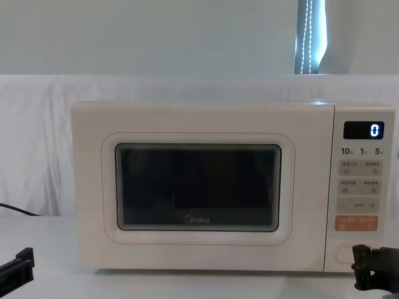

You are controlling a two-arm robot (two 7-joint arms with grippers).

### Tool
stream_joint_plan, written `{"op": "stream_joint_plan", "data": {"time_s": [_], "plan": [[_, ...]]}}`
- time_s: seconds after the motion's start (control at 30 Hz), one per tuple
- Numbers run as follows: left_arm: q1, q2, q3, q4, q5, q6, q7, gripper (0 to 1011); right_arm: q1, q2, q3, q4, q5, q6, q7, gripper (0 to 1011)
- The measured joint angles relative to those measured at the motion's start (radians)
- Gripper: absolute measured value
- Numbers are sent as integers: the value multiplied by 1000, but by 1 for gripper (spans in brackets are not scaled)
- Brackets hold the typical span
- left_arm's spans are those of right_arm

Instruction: Press the button to open the microwave door with one hand; close the microwave door with the other hand.

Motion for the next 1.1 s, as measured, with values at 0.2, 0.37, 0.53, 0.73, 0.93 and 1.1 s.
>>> {"op": "stream_joint_plan", "data": {"time_s": [0.2,0.37,0.53,0.73,0.93,1.1], "plan": [[0,0,0,0,0,0,0,1001,31,-19,11,52,1,2,-11,0],[0,0,0,0,0,0,0,1001,54,-33,20,87,3,2,-23,0],[0,0,0,0,0,0,0,1001,80,-45,28,128,1,-1,-37,0],[0,0,0,0,0,0,0,1001,106,-58,39,169,-2,-10,-52,0],[0,0,0,0,0,0,0,1001,121,-68,49,192,-6,-20,-63,0],[0,0,0,0,0,0,0,1001,128,-72,52,200,-11,-23,-67,0]]}}
